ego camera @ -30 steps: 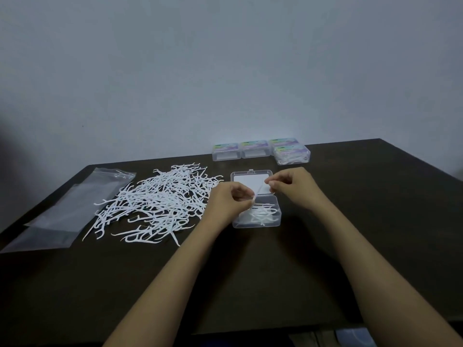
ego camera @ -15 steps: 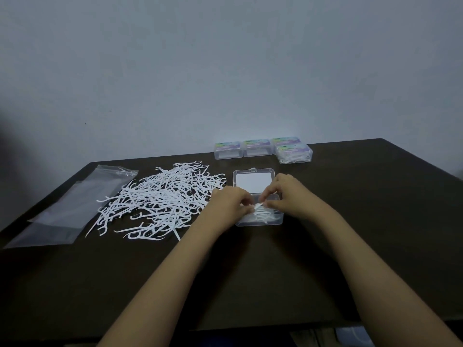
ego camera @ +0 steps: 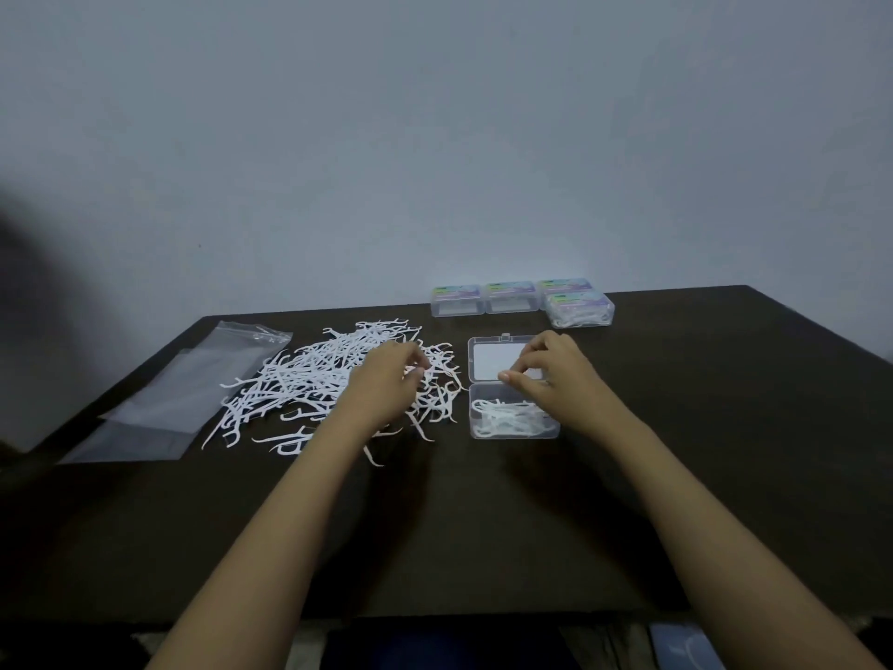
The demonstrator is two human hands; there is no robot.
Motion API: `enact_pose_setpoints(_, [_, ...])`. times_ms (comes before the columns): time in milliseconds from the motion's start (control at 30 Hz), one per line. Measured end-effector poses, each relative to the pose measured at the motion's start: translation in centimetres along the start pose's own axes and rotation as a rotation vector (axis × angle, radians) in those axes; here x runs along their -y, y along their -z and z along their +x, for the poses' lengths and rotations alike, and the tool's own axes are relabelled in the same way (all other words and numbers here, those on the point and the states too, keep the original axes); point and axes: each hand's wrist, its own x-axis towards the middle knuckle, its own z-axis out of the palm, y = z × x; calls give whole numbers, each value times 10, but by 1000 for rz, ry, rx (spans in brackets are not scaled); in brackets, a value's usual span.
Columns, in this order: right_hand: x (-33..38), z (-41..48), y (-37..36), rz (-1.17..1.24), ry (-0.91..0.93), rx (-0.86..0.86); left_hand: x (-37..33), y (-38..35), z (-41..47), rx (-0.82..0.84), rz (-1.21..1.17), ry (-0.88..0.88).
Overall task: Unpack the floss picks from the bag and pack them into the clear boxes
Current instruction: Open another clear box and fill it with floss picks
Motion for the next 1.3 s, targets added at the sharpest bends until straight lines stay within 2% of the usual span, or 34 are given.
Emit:
enact_pose_setpoints(67, [15, -1, -5, -51, 93, 16, 17, 12, -2, 21, 61, 70])
enact_pose_setpoints(233, [62, 0, -28, -150, 251, 227, 51, 42, -19, 123, 149, 194])
enact_pose_setpoints(367, [82, 7, -51, -303, 174, 348, 65, 51, -34, 276, 196, 272])
enact_pose_setpoints(467, [91, 15, -63, -345, 84, 372, 68, 45, -43, 315, 170, 253])
enact_pose_setpoints(600, [96, 26, -71, -348, 15, 293, 66, 29, -44, 194, 88, 212])
enact_pose_setpoints(700, [95, 31, -75, -305, -41, 227, 58, 19, -42, 107, 142, 271])
enact_pose_setpoints(833, [97, 33, -76, -248, -92, 184, 45, 13, -39, -10, 229, 246])
enact_pose_setpoints(1000, [98, 32, -78, -282, -59, 155, 39, 13, -41, -62, 365, 197])
enact_pose_setpoints(1300, [88, 33, -67, -145, -31, 72, 41, 37, -48, -110, 307, 222])
